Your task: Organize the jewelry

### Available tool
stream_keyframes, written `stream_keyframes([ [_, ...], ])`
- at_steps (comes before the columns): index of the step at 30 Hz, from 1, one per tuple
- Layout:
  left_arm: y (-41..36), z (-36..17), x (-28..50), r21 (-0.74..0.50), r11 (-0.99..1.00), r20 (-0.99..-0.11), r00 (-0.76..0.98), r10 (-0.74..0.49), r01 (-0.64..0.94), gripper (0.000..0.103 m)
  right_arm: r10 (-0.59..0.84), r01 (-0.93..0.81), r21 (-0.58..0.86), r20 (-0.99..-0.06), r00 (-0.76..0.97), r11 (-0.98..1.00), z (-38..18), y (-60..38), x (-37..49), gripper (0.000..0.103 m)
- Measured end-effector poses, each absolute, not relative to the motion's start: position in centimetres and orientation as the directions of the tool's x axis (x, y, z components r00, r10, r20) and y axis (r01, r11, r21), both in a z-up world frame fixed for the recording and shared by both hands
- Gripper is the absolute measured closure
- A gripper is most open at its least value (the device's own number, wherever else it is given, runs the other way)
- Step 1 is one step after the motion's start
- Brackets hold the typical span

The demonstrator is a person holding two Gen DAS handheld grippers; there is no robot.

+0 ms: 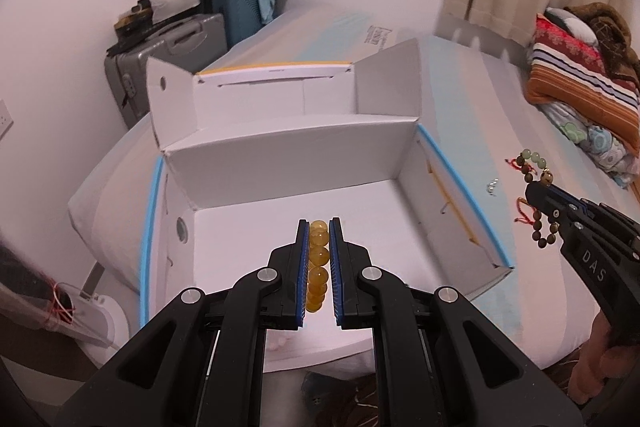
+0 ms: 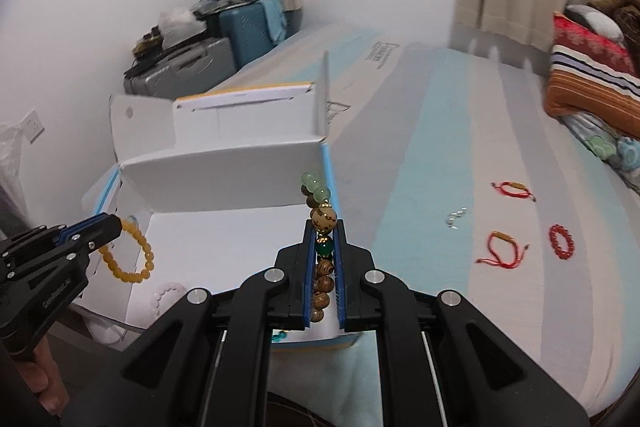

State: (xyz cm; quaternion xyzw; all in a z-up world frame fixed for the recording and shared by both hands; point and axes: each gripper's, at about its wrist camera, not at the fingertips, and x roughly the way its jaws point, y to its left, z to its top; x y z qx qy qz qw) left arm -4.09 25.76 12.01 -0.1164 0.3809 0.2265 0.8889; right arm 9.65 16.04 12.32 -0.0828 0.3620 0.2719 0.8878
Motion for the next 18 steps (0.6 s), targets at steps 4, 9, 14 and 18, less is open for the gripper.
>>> stream_keyframes([
  [4, 26.8, 11.1, -4.3, -0.036, 0.860, -0.743, 0.589, 0.317, -0.508, 0.094, 0.424, -0.569, 0.045, -0.716, 0.555, 0.821, 11.5, 18.0, 9.7, 0.096],
  [9, 28.1, 9.9, -4.4, -0.022, 0.832, -0.774, 0.536, 0.336, -0.554, 0.094, 0.411, -0.585, 0.043, -0.754, 0.513, 0.810, 10.1, 19.7, 10.0, 0.096],
  [14, 29.2, 8.5, -4.3, -0.016, 0.815, -0.805, 0.491, 0.334, -0.579, 0.094, 0.371, -0.602, 0.021, -0.804, 0.464, 0.798, 8.3, 21.3, 10.5, 0.096],
  [18, 29.7, 7.4, -4.2, -0.025, 0.814, -0.823, 0.475, 0.313, -0.580, 0.094, 0.341, -0.603, 0.021, -0.841, 0.421, 0.797, 7.1, 22.2, 11.1, 0.096],
])
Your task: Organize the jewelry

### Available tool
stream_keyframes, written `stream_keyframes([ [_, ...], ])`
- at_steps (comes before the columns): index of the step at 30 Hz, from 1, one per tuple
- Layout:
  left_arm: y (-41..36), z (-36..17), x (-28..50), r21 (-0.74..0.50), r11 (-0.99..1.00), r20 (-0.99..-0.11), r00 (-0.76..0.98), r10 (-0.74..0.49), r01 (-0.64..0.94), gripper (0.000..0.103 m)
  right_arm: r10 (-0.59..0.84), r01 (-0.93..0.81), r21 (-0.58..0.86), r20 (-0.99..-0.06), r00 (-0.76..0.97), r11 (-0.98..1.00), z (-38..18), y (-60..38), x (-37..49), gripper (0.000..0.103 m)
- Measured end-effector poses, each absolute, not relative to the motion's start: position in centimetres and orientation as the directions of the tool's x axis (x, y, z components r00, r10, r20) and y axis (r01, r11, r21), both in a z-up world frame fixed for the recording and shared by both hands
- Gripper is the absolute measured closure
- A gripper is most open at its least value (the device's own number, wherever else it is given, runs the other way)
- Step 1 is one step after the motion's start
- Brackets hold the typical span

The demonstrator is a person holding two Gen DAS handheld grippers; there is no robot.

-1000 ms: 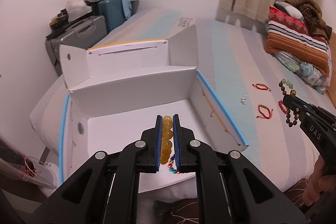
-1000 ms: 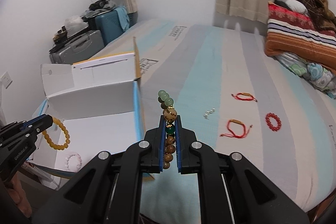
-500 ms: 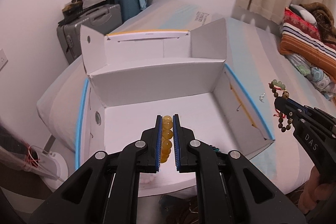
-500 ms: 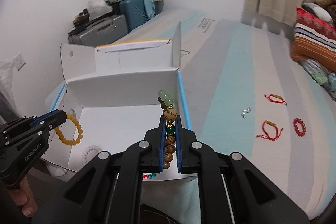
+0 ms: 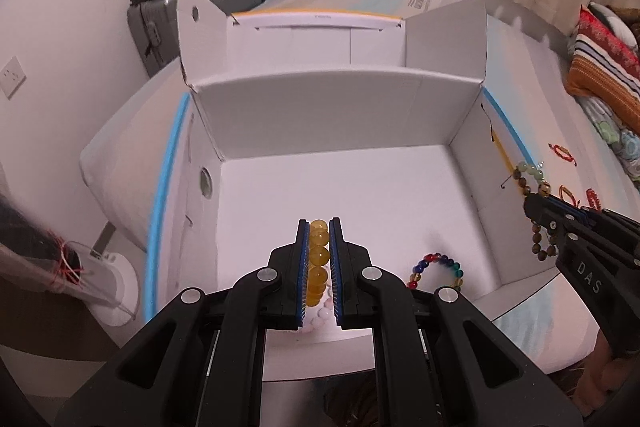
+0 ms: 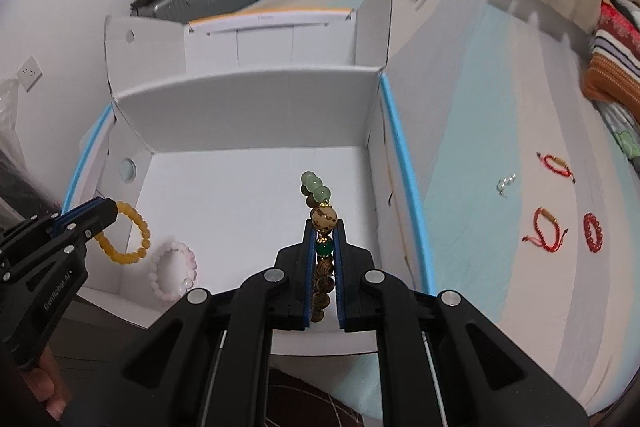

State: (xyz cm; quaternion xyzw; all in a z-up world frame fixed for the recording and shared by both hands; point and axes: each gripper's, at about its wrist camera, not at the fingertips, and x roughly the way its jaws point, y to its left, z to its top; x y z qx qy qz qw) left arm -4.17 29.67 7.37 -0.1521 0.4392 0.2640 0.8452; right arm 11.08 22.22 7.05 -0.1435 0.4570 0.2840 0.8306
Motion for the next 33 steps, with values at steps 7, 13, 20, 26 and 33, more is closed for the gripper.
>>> stream_keyframes([
  [7, 30.0, 5.8, -4.0, -0.017, 0.807, -0.843, 0.442, 0.306, -0.591, 0.094, 0.322, -0.608, 0.010, -0.854, 0.408, 0.794, 6.0, 22.8, 10.9, 0.096],
  [13, 30.3, 5.6, -3.9, -0.003, 0.802, -0.849, 0.425, 0.313, -0.597, 0.094, 0.318, -0.610, 0.013, -0.862, 0.394, 0.792, 5.2, 23.1, 10.9, 0.096],
  [20, 30.6, 5.3, -4.1, -0.022, 0.788, -0.857, 0.418, 0.302, -0.616, 0.092, 0.329, -0.600, 0.049, -0.870, 0.367, 0.798, 4.6, 23.0, 10.9, 0.093],
  [26, 30.4, 6.1, -4.3, -0.010, 0.776, -0.841, 0.425, 0.335, -0.631, 0.059, 0.344, -0.590, 0.062, -0.859, 0.380, 0.805, 5.0, 22.5, 10.8, 0.067],
  [33, 29.7, 7.2, -4.5, 0.006, 0.773, -0.812, 0.448, 0.374, -0.634, 0.031, 0.364, -0.568, 0.062, -0.823, 0.436, 0.821, 6.7, 21.5, 10.5, 0.029],
])
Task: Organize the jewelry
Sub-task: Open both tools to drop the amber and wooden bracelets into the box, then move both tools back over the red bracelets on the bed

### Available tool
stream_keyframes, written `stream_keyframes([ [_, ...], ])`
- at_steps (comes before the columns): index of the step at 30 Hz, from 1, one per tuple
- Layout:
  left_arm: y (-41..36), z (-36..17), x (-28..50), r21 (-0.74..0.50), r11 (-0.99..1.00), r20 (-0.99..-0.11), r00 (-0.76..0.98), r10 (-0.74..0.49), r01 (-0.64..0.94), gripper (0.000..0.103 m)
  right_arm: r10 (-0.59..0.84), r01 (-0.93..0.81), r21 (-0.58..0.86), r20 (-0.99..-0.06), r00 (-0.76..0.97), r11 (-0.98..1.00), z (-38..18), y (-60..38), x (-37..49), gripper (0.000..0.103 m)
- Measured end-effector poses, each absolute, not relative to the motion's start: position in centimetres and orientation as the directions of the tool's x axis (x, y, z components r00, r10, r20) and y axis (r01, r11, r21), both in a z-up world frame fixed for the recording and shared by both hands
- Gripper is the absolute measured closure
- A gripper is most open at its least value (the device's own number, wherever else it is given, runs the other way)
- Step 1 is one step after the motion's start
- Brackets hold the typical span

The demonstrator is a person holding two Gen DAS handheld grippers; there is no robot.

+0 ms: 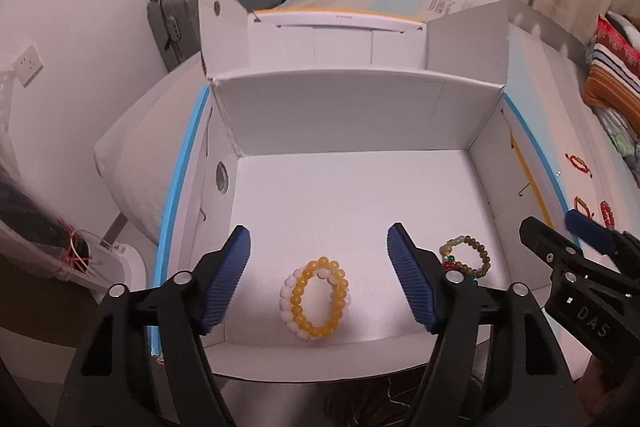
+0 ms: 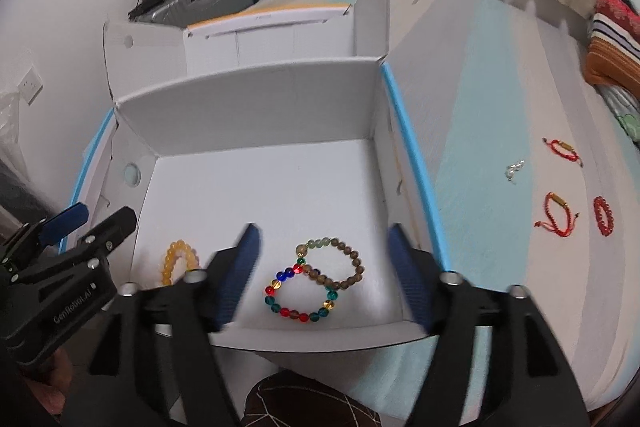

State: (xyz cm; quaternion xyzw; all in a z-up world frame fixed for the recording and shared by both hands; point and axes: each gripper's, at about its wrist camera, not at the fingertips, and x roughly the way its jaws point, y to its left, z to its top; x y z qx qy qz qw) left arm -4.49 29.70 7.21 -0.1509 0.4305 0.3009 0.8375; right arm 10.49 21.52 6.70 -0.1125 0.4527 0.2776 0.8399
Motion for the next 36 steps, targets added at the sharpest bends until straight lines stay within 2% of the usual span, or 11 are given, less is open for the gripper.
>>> stream_keyframes([
  [1, 29.5, 7.3, -4.4, 0.004, 0.779, -0.811, 0.453, 0.369, -0.628, 0.028, 0.360, -0.556, 0.058, -0.816, 0.452, 0.829, 7.0, 21.3, 10.5, 0.023],
  [7, 28.3, 7.7, -4.0, 0.011, 0.791, -0.796, 0.473, 0.377, -0.612, 0.010, 0.373, -0.535, 0.048, -0.769, 0.519, 0.844, 8.7, 19.9, 10.1, 0.010],
  [10, 27.7, 8.0, -3.5, 0.013, 0.800, -0.789, 0.486, 0.376, -0.599, 0.006, 0.374, -0.525, 0.041, -0.750, 0.546, 0.850, 9.5, 18.9, 10.0, 0.008],
  [22, 22.9, 9.0, -0.4, -0.004, 0.846, -0.764, 0.548, 0.342, -0.533, 0.006, 0.336, -0.459, 0.016, -0.704, 0.625, 0.888, 11.5, 12.1, 11.8, 0.008],
  [36, 13.3, 9.0, 5.6, -0.008, 0.916, -0.757, 0.602, 0.256, -0.400, 0.006, 0.204, -0.279, 0.014, -0.720, 0.664, 0.960, 11.3, -1.9, 16.8, 0.008],
])
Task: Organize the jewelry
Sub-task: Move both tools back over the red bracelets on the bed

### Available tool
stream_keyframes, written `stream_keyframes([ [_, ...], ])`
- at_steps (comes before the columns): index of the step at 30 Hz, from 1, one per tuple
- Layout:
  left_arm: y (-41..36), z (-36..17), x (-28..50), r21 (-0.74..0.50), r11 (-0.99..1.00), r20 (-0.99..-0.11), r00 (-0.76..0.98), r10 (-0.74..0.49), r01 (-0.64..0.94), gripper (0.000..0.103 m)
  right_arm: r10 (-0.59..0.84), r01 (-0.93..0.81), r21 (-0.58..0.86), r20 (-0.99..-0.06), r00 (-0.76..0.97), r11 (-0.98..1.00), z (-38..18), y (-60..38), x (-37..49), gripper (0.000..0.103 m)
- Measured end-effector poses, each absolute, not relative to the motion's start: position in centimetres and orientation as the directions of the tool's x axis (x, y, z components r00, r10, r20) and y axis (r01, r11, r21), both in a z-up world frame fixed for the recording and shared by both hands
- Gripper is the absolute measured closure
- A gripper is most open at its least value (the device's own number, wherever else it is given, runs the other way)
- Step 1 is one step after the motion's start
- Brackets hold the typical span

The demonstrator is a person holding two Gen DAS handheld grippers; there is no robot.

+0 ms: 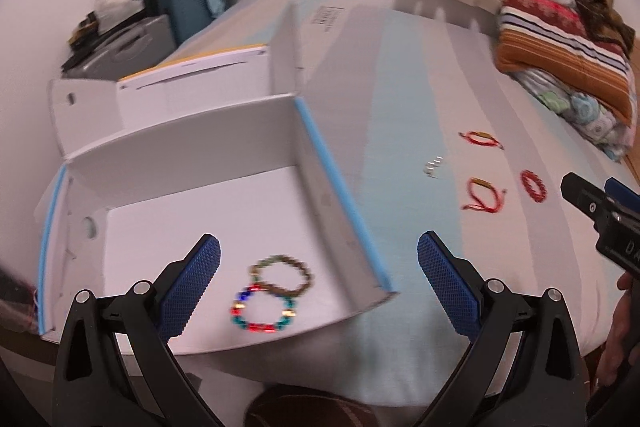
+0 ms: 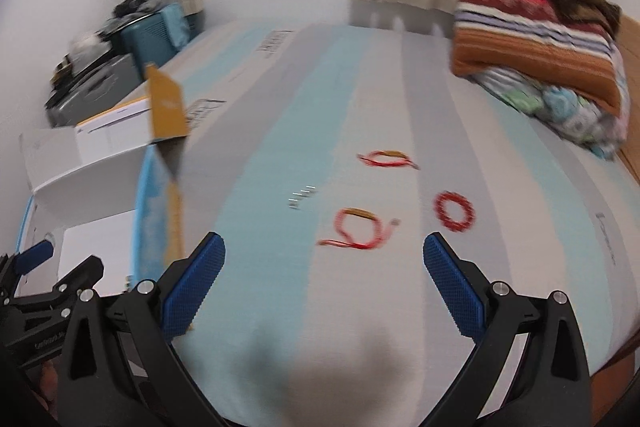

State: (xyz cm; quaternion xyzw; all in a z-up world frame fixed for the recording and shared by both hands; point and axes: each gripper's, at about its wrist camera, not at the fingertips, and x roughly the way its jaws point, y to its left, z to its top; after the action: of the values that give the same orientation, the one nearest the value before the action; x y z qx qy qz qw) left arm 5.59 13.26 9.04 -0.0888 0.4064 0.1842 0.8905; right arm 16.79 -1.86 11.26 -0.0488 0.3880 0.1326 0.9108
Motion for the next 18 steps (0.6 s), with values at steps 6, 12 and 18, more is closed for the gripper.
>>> stream_keyframes([
  [6, 8.7, 8.7, 8.3, -0.016, 0.940, -0.754, 0.622, 0.212, -0.341, 0.006, 0.153, -0.214, 0.011, -0.736, 0.660, 0.977, 10.6, -7.4, 18.4, 0.008],
  [12, 4.7, 7.5, 11.8, -0.018, 0.962, -0.750, 0.640, 0.168, -0.274, 0.006, 0.119, -0.199, -0.023, -0.734, 0.669, 0.980, 9.5, -10.8, 20.0, 0.008],
  [18, 1.5, 4.8, 16.3, -0.009, 0.974, -0.755, 0.640, 0.141, -0.226, 0.006, 0.093, -0.183, -0.043, -0.734, 0.673, 0.982, 7.1, -12.8, 23.2, 0.008],
])
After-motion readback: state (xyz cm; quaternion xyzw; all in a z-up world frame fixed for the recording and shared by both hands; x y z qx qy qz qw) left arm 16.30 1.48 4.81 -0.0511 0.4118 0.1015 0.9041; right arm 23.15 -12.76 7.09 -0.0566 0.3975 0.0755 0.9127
